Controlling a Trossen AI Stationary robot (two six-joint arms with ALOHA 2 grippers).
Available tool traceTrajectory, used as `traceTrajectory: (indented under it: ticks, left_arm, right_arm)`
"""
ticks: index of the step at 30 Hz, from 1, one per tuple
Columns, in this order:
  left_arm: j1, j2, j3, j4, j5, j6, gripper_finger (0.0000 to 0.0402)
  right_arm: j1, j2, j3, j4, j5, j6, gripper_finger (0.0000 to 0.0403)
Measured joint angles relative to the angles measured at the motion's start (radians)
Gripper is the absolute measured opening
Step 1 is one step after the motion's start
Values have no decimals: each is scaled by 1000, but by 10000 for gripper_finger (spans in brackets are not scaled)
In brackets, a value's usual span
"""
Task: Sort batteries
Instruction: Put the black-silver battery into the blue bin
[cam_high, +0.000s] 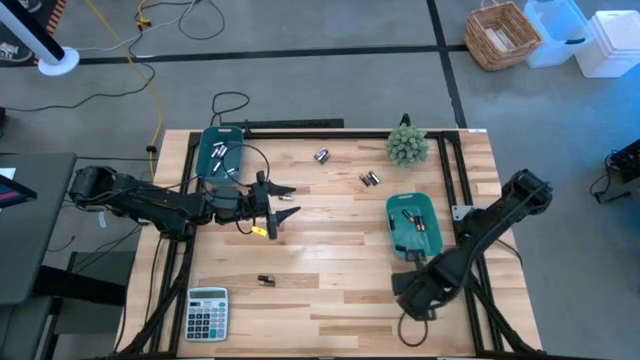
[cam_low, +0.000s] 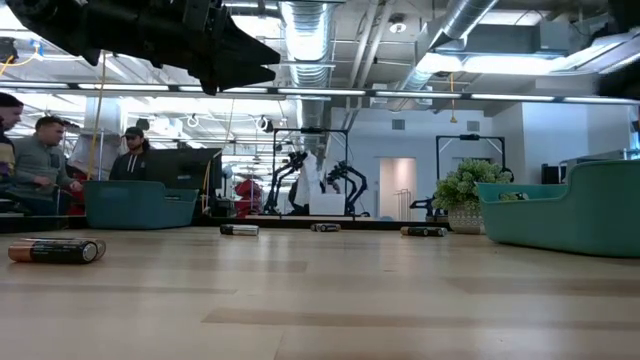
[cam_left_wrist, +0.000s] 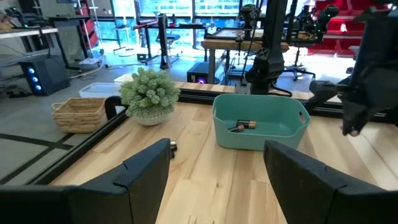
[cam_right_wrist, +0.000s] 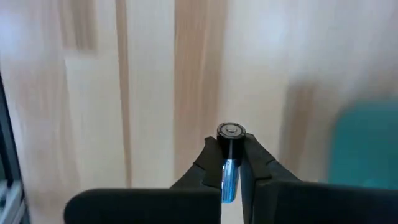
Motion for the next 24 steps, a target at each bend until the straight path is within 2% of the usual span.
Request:
traceTrajectory:
  ticks: [4, 12, 18, 24]
  left_arm:
    - [0, 0, 0, 0, 23, -12, 254]
    - [0, 0, 0, 41, 131, -16, 254]
    - [-4, 0, 0, 9, 224, -20, 254]
    - [-34, 0, 0, 9, 291, 35, 254]
  right_arm:
    - [-80, 0, 55, 110, 98, -159, 20]
    - [-253, 0, 82, 524, 264, -569, 20]
    - [-360, 0, 82, 828, 272, -829, 20]
    - [-455, 0, 82, 977, 273, -916, 20]
